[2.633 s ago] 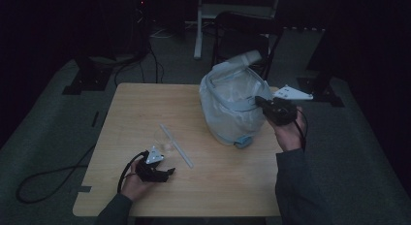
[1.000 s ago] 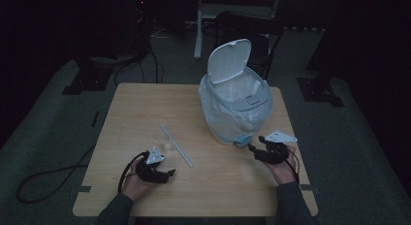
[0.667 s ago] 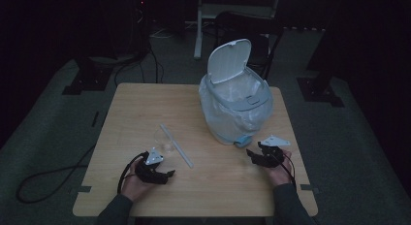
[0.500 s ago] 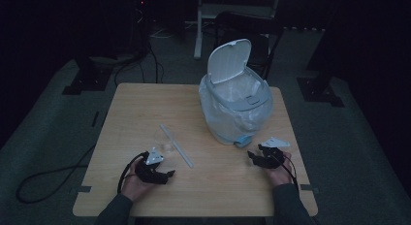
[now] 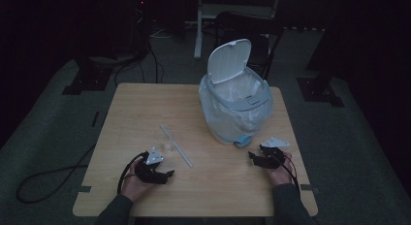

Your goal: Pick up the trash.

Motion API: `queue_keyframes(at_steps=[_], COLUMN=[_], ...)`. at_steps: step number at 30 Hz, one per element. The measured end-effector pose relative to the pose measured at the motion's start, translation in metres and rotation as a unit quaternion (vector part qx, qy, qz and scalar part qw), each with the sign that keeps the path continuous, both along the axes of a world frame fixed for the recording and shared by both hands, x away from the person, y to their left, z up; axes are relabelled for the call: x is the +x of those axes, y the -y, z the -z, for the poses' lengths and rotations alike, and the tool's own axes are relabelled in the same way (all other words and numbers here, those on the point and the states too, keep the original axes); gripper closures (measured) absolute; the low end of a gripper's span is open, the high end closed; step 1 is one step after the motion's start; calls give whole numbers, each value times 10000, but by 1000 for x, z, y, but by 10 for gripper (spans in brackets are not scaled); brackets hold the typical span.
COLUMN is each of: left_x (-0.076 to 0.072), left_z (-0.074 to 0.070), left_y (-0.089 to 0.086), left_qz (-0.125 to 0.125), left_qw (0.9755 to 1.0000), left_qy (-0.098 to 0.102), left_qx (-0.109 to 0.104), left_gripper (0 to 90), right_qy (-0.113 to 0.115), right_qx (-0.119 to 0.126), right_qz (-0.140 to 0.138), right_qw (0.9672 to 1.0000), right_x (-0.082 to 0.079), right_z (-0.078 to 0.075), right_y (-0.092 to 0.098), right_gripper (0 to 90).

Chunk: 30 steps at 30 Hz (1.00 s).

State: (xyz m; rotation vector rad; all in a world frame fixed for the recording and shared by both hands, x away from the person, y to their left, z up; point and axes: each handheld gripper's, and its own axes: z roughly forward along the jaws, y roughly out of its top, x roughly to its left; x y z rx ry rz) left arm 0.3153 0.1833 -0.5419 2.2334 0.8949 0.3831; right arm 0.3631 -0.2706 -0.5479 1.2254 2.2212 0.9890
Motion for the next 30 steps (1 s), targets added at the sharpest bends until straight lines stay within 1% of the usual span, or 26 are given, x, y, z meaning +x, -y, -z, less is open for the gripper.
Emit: queue_keyframes(at_steps=[2, 6, 8, 10, 12, 14, 15, 17, 19, 21, 25, 28, 30], left_x=[-1, -3, -4, -5, -5, -7, -8, -12, -16, -17, -14, -11, -9], left_z=[-1, -4, -6, -7, -9, -13, -15, -22, -28, -33, -42, -48, -54], left_y=[0, -2, -3, -4, -6, -9, -10, -14, -19, -23, -32, -35, -35], left_qz=[-58, -100, -112, -147, -169, -174, -176, -251, -332, -408, -499, -522, -534], left_qw=[10000, 9999, 9999, 9999, 9997, 9995, 9994, 9991, 9985, 9978, 9969, 9961, 9959], left_qy=[42, 64, 45, 2, -66, -85, -64, 84, 193, 259, 314, 330, 415], left_qx=[28, -43, -52, -55, -135, -257, -293, -340, -398, -459, -522, -624, -598], left_gripper=[262, 323, 347, 391, 438, 492, 518, 559, 570, 579, 600, 604, 604], right_qy=[-2, -1, -8, -13, -27, -32, -32, -31, -33, -29, -32, -40, -44], right_qx=[-2, 1, 4, 9, 21, 28, 28, 29, 31, 24, 30, 37, 42], right_qz=[5, 0, -4, -7, -17, -20, -20, -20, -22, -18, -25, -20, -18], right_qw=[10000, 10000, 10000, 10000, 10000, 10000, 10000, 10000, 10000, 10000, 10000, 10000, 10000], right_x=[0, 0, 0, 0, 0, 0, 0, 0, 0, 0, 0, 0, 1], right_z=[0, 0, 0, 0, 0, 0, 0, 0, 0, 0, 0, 0, 0], right_y=[0, 0, 0, 0, 0, 1, 1, 0, 0, 0, 0, 0, 0], right_gripper=[360, 360, 360, 360, 360, 360, 360, 360, 359, 358, 358, 358, 357])
